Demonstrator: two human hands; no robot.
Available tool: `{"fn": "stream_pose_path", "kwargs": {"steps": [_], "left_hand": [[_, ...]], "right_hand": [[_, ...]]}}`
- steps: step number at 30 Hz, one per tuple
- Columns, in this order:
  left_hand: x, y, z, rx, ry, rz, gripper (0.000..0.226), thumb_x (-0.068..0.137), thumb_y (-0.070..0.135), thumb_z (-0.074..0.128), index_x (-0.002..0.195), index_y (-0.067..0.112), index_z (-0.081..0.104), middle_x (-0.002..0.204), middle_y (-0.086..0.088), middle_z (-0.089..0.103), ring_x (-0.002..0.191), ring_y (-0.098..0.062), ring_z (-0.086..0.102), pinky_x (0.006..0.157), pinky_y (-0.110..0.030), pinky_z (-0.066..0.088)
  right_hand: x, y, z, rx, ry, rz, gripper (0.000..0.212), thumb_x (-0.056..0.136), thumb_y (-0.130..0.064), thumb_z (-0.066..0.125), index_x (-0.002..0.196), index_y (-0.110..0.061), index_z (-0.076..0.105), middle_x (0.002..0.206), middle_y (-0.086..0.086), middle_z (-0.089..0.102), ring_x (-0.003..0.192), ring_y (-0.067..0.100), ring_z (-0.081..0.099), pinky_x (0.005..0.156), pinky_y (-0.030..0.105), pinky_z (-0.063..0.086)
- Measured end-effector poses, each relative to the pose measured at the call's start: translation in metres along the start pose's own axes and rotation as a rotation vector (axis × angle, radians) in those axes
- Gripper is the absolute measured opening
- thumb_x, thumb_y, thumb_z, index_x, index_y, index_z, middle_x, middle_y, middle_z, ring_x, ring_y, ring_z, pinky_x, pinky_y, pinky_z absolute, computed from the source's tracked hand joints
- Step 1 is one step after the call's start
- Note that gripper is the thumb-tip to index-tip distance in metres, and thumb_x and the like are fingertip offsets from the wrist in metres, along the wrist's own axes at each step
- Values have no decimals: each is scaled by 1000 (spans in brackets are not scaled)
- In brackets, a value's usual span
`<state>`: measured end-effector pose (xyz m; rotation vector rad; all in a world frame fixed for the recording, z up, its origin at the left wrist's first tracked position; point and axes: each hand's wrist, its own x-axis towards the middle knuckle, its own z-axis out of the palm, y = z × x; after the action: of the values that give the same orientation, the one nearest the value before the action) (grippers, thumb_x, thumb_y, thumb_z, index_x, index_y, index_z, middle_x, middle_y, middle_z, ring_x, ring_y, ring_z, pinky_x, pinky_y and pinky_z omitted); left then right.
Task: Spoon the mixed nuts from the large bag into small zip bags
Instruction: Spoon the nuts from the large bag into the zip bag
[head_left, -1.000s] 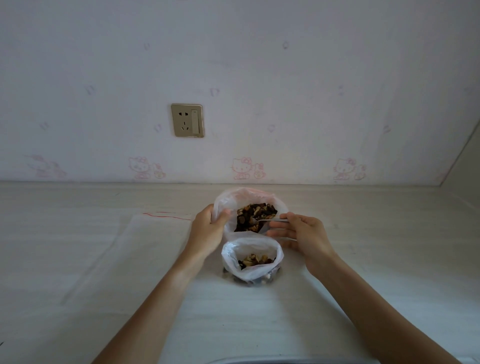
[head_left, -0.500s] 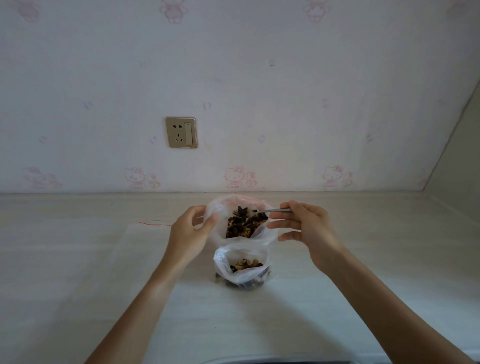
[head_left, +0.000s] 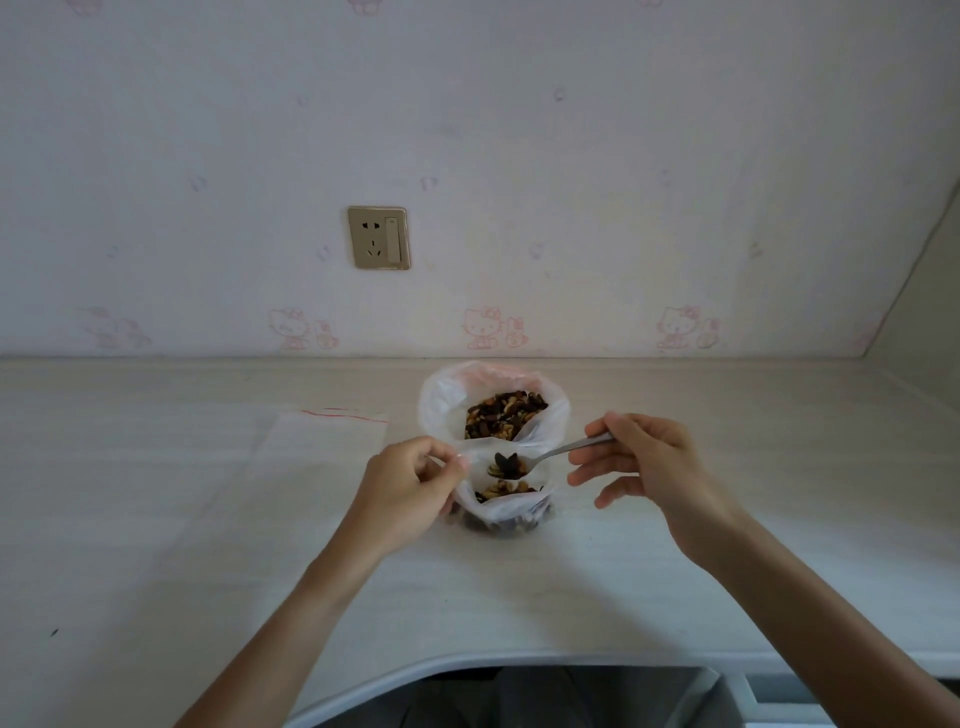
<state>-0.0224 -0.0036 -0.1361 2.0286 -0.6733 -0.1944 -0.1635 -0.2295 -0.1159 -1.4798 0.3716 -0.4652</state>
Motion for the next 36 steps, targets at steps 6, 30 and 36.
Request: {"fn": "stream_pose_path", "kwargs": {"steps": [6,30,36], "left_hand": [[4,9,5,30,9,48,15,97,30,69,83,28,71,60,5,73,54,-1,65,55,-8,42],[33,-11,-14,60,277,6,29,86,58,74,93,32,62,82,9,70,71,-5,67,63,-21,44],[67,-23,-6,61,353,-15,69,82,67,73,130,24,48,119,12,56,92,-3,64,77,-29,50]], "right_hand": [[-7,2,13,-328,-114,-312,27,109,-23,47,100,-17,72,87,6,78,78,26,76,51,39,58],[24,-9,13,-48,127,-228,32,107,-32,52,101,-6,71,88,11,79,82,29,77,51,33,59],[47,-1,19,-229,142,-314,31,106,-34,54,91,-13,72,80,4,79,77,23,78,50,34,57]]}}
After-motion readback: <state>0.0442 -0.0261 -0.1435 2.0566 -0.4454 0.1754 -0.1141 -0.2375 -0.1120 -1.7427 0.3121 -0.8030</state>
